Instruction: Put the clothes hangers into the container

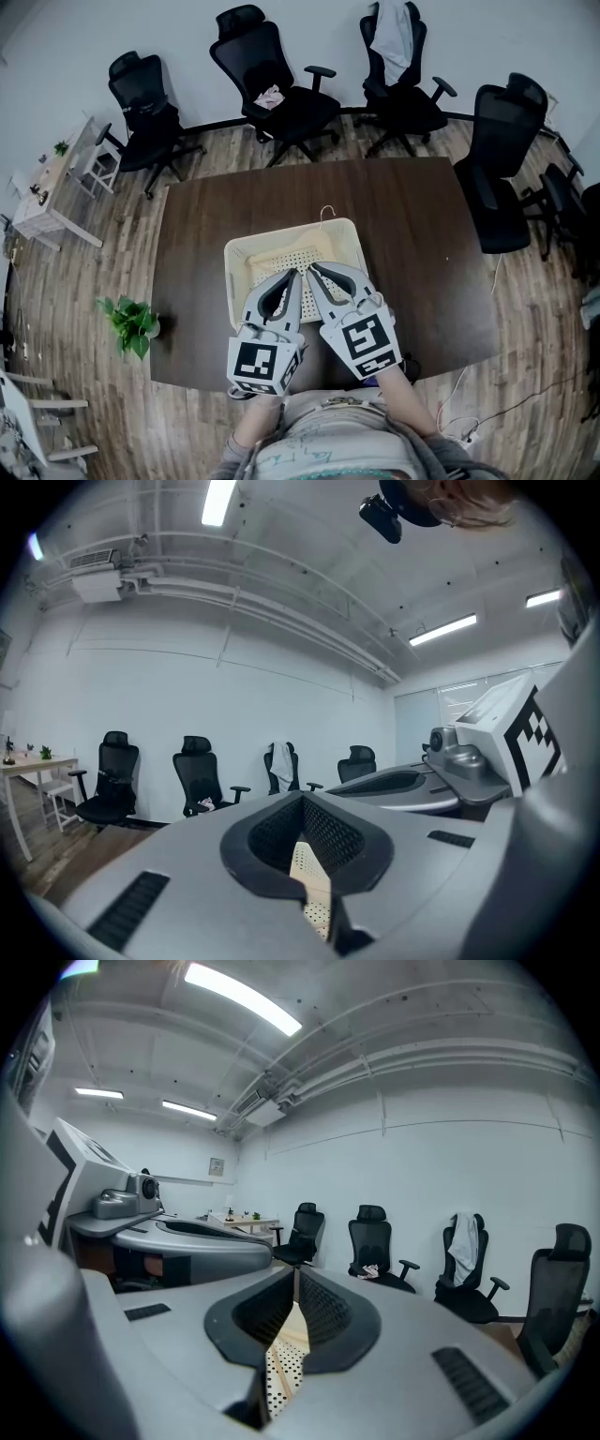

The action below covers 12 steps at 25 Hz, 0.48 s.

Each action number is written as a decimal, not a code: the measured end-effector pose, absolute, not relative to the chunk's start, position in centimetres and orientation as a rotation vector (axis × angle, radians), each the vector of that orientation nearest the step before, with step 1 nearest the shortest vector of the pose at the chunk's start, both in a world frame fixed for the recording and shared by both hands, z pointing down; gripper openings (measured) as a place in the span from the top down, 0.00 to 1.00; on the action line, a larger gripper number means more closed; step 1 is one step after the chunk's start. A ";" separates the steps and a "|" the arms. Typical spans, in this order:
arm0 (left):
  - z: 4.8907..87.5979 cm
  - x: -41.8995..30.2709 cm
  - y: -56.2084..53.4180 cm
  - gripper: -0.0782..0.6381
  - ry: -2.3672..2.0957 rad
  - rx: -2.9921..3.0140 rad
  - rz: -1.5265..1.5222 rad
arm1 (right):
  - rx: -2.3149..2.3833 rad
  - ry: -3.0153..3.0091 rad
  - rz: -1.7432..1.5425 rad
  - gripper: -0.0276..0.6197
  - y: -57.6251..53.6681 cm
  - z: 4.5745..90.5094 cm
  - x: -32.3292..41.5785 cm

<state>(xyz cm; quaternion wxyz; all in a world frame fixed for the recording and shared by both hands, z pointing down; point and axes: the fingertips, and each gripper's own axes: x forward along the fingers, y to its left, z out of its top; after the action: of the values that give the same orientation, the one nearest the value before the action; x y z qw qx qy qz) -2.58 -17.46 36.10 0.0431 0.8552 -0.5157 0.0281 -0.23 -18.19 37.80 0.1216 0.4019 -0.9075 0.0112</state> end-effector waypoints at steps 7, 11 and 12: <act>35.8 -2.4 -17.4 0.88 -1.579 2.618 0.085 | 1.168 -2.641 0.020 0.91 -18.1 37.5 0.1; 36.0 -2.3 -17.3 0.88 -1.570 2.616 0.077 | 1.164 -2.628 0.023 0.91 -18.1 37.7 0.1; 36.1 -2.1 -17.4 0.88 -1.567 2.617 0.078 | 1.161 -2.622 0.022 0.91 -18.1 37.9 0.2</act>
<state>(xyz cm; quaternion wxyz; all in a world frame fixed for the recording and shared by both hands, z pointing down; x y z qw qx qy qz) -2.15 -17.35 36.07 0.0454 0.8568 -0.5130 0.0254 0.24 -18.10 37.87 0.1363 0.4011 -0.9058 0.0075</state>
